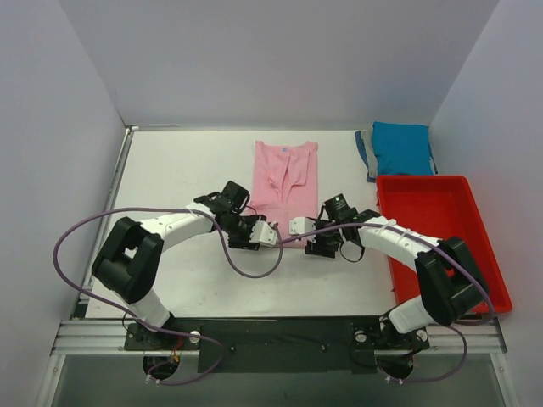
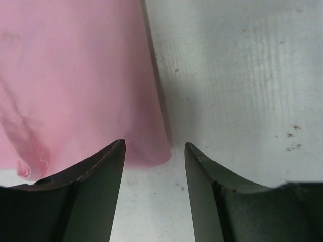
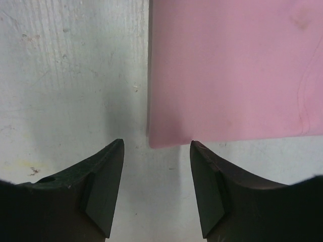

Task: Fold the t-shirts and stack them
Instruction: Grab one side of the 2/3 rectangular tshirt with both arms, then fold the long partially folded tshirt into a neat square

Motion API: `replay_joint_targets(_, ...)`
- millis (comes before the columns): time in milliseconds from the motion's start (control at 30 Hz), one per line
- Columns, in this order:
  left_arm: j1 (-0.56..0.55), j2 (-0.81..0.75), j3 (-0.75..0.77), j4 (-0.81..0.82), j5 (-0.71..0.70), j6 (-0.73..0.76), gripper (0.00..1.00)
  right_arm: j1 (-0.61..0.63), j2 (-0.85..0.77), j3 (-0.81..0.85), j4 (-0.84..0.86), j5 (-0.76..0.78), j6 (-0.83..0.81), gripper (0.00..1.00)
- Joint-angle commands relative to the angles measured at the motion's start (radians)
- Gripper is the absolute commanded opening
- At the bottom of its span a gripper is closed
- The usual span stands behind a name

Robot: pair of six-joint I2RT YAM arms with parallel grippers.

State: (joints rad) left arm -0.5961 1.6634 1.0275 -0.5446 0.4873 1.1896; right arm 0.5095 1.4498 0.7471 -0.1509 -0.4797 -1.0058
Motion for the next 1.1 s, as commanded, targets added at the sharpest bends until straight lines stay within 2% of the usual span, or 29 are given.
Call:
replay_joint_targets(0, -0.004, -0.019, -0.033, 0.149, -0.079, -0.03, 0.59, 0.035, 0.044, 0.006, -0.003, 0.05, -0.073, 0.5)
replay_joint_targets(233, -0.031, 0.025, -0.07, 0.215, -0.17, -0.07, 0.52, 0.084, 0.144, 0.041, -0.003, 0.157, -0.054, 0.43)
replay_joint_targets(267, -0.031, 0.032, -0.069, 0.222, -0.185, -0.074, 0.5, 0.084, 0.149, 0.044, -0.004, 0.162, -0.048, 0.4)
replay_joint_targets(333, -0.031, 0.045, -0.069, 0.235, -0.193, -0.082, 0.42, 0.084, 0.155, 0.052, 0.004, 0.171, -0.031, 0.2)
replay_joint_targets(367, -0.033, 0.05, -0.069, 0.239, -0.193, -0.084, 0.28, 0.084, 0.158, 0.054, 0.004, 0.173, -0.027, 0.07)
replay_joint_targets(400, -0.033, 0.052, -0.067, 0.242, -0.191, -0.088, 0.2, 0.084, 0.156, 0.054, 0.005, 0.168, -0.025, 0.02)
replay_joint_targets(433, -0.033, 0.05, -0.066, 0.244, -0.187, -0.09, 0.01, 0.086, 0.155, 0.055, -0.001, 0.164, -0.022, 0.0)
replay_joint_targets(567, -0.031, 0.027, -0.049, 0.175, -0.159, -0.099, 0.0, 0.087, 0.12, 0.054, -0.015, 0.158, 0.022, 0.0)
replay_joint_targets(767, -0.036, -0.082, -0.006, -0.056, -0.102, -0.113, 0.0, 0.138, -0.035, 0.044, -0.145, 0.125, 0.102, 0.0)
replay_joint_targets(900, -0.05, -0.209, 0.003, -0.234, -0.04, -0.122, 0.0, 0.227, -0.176, 0.023, -0.285, 0.113, 0.162, 0.0)
replay_joint_targets(967, -0.068, -0.272, -0.01, -0.374, 0.0, -0.116, 0.0, 0.286, -0.248, 0.009, -0.351, 0.096, 0.206, 0.0)
replay_joint_targets(1067, -0.1, -0.374, -0.006, -0.512, 0.06, -0.122, 0.0, 0.407, -0.365, 0.005, -0.447, 0.073, 0.315, 0.0)
